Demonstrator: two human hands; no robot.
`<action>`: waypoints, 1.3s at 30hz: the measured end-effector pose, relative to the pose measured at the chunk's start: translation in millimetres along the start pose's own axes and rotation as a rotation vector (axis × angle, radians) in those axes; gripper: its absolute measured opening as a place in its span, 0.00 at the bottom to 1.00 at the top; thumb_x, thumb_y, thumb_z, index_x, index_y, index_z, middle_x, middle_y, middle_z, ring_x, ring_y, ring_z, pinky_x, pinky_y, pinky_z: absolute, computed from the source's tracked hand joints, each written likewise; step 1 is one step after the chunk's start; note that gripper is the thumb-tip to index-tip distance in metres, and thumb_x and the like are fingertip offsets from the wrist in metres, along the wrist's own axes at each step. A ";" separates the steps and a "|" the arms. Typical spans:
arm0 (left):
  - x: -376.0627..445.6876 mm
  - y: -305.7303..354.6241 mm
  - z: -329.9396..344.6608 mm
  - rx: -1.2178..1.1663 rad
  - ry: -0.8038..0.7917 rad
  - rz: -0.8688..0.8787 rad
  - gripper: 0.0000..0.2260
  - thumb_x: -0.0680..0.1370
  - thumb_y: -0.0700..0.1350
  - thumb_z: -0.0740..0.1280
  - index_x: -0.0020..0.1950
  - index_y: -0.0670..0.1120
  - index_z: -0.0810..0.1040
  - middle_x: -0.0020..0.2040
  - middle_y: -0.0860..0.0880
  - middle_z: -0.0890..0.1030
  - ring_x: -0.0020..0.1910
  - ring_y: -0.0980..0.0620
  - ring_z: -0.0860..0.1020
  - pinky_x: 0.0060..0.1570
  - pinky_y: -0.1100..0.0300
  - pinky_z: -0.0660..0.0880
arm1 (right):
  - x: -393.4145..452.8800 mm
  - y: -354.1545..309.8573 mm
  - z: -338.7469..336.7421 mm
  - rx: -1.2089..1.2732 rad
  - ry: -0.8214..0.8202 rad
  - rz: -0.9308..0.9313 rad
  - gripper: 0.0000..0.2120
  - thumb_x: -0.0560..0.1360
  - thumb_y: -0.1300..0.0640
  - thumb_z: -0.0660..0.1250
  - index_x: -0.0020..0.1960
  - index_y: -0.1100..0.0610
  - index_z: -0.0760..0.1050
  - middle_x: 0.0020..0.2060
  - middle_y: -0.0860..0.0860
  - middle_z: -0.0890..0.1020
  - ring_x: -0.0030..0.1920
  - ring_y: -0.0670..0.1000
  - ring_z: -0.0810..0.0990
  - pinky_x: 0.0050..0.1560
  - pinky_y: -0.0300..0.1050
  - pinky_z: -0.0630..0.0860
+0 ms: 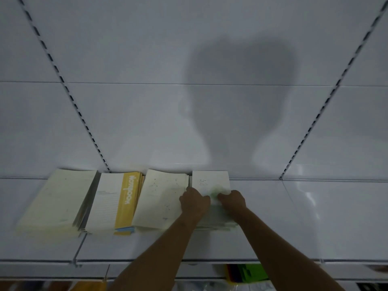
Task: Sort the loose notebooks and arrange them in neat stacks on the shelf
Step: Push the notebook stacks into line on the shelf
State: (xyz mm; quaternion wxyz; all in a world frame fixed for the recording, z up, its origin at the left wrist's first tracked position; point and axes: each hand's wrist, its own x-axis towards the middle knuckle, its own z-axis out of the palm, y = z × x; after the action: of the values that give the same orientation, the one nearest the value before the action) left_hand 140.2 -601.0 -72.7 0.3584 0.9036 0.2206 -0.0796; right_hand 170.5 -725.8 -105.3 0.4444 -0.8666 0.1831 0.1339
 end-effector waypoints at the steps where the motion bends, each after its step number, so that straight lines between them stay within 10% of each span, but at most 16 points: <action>1: 0.1 2.5 0.3 0.006 -0.008 0.003 0.22 0.73 0.50 0.69 0.62 0.37 0.72 0.60 0.41 0.78 0.60 0.41 0.76 0.60 0.51 0.74 | 0.8 1.3 -0.5 0.017 0.000 0.012 0.19 0.72 0.51 0.68 0.56 0.64 0.77 0.52 0.58 0.81 0.49 0.56 0.79 0.46 0.43 0.72; 17: -3.3 10.2 14.5 0.287 -0.017 0.074 0.19 0.75 0.53 0.63 0.58 0.41 0.75 0.58 0.43 0.78 0.59 0.44 0.75 0.59 0.53 0.67 | -7.5 19.0 -18.9 0.349 -0.076 0.107 0.16 0.70 0.58 0.73 0.54 0.65 0.78 0.44 0.57 0.82 0.45 0.58 0.81 0.49 0.51 0.79; 39: -10.8 17.3 28.0 0.122 -0.068 -0.102 0.42 0.68 0.63 0.69 0.71 0.41 0.57 0.68 0.38 0.65 0.67 0.39 0.65 0.65 0.48 0.70 | -7.8 16.1 -19.4 0.390 -0.067 0.163 0.17 0.72 0.64 0.70 0.59 0.67 0.76 0.54 0.62 0.81 0.53 0.62 0.80 0.58 0.58 0.77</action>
State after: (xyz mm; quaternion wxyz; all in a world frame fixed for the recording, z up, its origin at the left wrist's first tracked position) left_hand 138.9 -635.1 -79.3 0.3056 0.9081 0.2487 -0.1418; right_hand 157.9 -748.8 -102.8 0.5973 -0.7416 0.2599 0.1602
